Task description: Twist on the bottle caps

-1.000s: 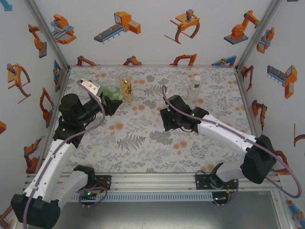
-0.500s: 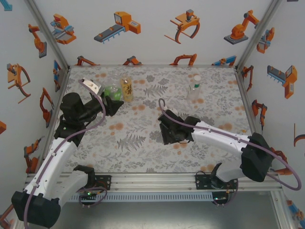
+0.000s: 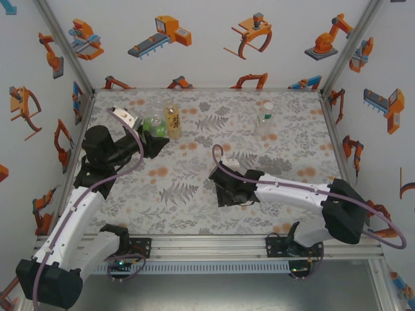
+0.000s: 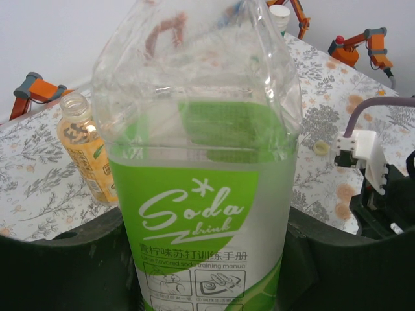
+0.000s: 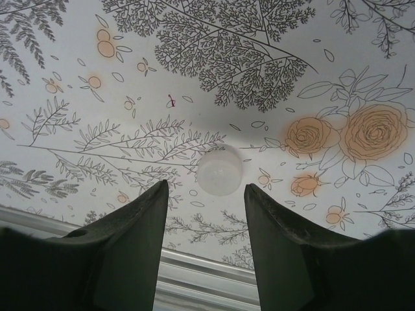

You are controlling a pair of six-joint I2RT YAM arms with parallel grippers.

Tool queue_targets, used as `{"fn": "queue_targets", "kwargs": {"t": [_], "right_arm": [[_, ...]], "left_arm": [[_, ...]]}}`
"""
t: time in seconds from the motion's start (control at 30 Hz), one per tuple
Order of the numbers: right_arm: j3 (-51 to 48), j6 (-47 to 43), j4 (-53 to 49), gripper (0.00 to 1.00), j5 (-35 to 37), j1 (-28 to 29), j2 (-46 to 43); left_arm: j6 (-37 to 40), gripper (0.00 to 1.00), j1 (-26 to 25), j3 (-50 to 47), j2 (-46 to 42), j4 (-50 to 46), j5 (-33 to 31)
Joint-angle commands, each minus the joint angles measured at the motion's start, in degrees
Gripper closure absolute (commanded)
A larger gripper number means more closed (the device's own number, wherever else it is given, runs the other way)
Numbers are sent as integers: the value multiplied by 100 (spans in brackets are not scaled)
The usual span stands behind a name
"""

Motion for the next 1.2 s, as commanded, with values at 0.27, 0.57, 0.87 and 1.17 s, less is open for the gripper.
{"fn": "queue_targets", "kwargs": {"t": [0.27, 0.57, 0.87, 1.17], "right_arm": [[-218, 232, 300, 51, 57, 45, 455], [-210, 199, 341, 52, -105, 52, 692], [-142, 174, 249, 54, -66, 52, 778], [-87, 134, 82, 58, 17, 51, 765]], "left_arm": [[-49, 93, 45, 159, 45, -39, 126], [-40, 92, 58, 177, 63, -75, 125], [-53, 92, 50, 186, 92, -88, 161], [-104, 92, 52, 212, 156, -77, 221]]}}
